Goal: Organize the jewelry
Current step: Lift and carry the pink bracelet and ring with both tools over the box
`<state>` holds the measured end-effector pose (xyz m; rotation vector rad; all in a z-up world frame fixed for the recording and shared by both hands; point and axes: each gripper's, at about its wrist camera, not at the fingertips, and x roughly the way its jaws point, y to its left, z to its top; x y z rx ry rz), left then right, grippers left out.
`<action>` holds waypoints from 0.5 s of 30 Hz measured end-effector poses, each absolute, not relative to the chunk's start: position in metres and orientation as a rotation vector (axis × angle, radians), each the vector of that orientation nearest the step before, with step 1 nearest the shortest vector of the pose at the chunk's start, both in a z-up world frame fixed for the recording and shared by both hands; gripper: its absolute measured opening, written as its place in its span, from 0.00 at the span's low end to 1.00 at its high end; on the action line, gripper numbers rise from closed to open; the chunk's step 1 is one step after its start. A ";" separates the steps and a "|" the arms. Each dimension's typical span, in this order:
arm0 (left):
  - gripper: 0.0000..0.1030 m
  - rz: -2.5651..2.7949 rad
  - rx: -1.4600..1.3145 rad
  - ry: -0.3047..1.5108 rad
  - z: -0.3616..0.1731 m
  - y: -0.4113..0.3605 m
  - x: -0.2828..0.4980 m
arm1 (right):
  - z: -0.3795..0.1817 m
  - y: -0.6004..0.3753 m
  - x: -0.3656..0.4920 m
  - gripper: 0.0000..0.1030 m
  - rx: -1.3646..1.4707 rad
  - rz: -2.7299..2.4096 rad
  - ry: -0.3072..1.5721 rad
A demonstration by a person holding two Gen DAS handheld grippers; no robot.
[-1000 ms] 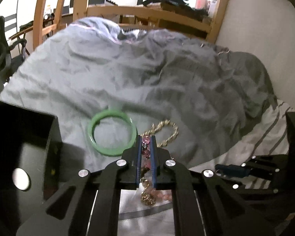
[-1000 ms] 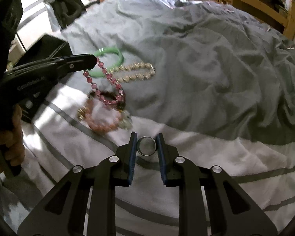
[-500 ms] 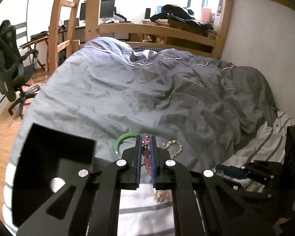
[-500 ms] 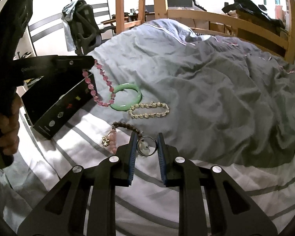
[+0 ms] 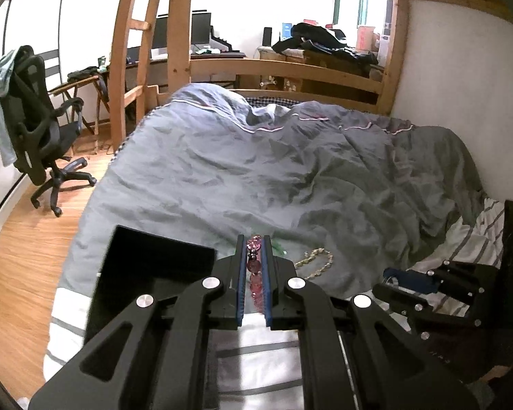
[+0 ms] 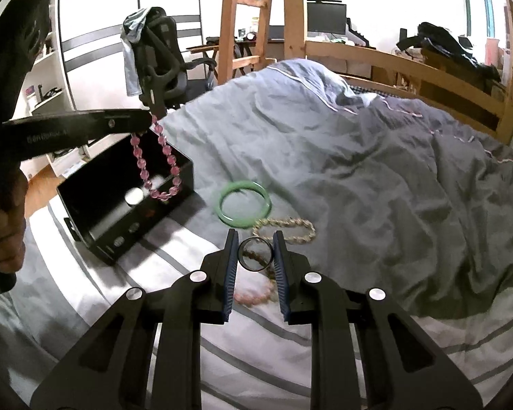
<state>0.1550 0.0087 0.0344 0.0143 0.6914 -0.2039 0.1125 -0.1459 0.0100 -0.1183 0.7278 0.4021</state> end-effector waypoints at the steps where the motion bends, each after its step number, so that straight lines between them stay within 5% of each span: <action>1: 0.08 -0.195 0.015 0.694 0.035 0.011 0.155 | 0.012 -0.143 0.113 0.21 -0.124 0.405 0.726; 15: 0.08 -0.126 0.051 0.693 0.044 0.039 0.148 | 0.041 -0.094 0.114 0.21 -0.147 0.467 0.685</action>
